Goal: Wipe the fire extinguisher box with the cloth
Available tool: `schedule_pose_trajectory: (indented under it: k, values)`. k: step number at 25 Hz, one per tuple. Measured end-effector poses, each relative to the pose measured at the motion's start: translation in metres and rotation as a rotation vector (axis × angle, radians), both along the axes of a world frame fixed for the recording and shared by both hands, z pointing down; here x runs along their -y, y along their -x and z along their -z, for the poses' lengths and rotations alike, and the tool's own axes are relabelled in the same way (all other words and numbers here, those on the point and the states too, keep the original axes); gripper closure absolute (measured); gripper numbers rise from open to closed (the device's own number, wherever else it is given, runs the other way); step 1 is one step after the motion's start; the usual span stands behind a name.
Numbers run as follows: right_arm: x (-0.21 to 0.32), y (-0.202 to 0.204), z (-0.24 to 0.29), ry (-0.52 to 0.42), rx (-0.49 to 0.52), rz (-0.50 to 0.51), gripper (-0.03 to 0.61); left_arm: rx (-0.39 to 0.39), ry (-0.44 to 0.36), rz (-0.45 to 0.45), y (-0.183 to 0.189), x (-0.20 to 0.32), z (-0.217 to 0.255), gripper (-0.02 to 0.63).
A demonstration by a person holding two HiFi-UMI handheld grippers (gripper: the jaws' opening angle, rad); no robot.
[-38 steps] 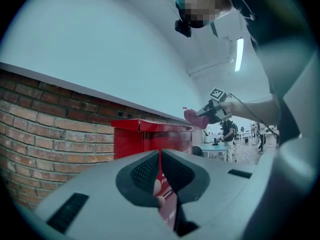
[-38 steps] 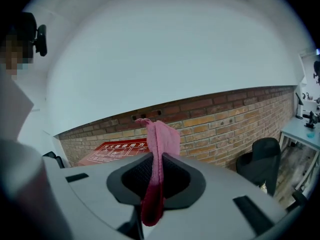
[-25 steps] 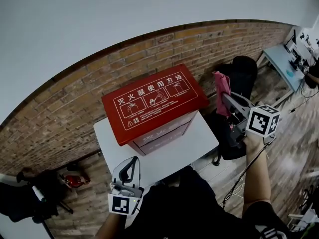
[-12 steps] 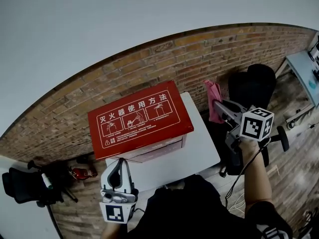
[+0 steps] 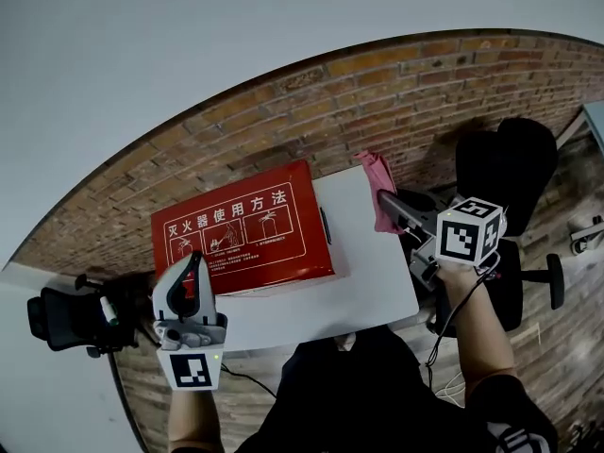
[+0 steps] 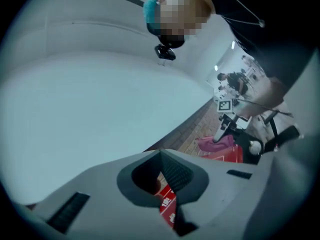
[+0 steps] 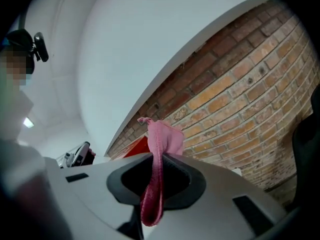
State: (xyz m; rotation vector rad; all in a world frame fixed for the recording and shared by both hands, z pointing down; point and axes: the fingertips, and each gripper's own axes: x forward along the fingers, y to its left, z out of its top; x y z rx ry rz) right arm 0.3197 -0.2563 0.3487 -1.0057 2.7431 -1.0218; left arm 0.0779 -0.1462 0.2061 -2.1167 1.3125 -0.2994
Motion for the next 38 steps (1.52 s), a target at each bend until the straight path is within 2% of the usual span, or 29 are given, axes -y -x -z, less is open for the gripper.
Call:
schedule_pose_trajectory:
  k: [3,6,12,14,19,26,29,34,36,38]
  values:
    - [0.007,0.011,-0.01,0.011,0.027,0.026,0.517,0.178,-0.005,-0.001,-0.011,0.031,-0.008,0.589]
    - [0.012,0.022,-0.015,0.018,0.058,0.037,0.517,0.318,0.02,0.012,-0.017,0.062,-0.019,0.589]
    - [0.019,0.046,-0.029,0.085,0.102,0.074,0.517,0.566,0.102,0.037,-0.028,0.103,-0.061,0.589]
    - [0.02,0.058,-0.033,0.107,0.102,0.098,0.517,0.616,0.114,0.035,-0.029,0.11,-0.069,0.589]
    - [0.02,0.084,-0.037,0.14,0.093,0.166,0.517,0.641,0.171,0.059,-0.027,0.118,-0.075,0.589]
    - [0.019,0.109,-0.024,0.196,0.192,0.248,0.517,0.65,0.183,0.057,-0.034,0.113,-0.08,0.589]
    - [0.021,0.108,-0.021,0.257,0.271,0.279,0.517,0.667,0.23,0.047,-0.036,0.114,-0.084,0.589]
    - [0.025,0.109,-0.013,0.399,0.508,0.338,0.517,0.687,0.286,0.037,-0.037,0.114,-0.092,0.589]
    - [0.025,0.111,-0.014,0.414,0.53,0.336,0.517,0.693,0.301,0.034,-0.037,0.114,-0.094,0.589]
    - [0.025,0.11,-0.014,0.391,0.497,0.323,0.517,0.704,0.316,0.027,-0.039,0.115,-0.095,0.589]
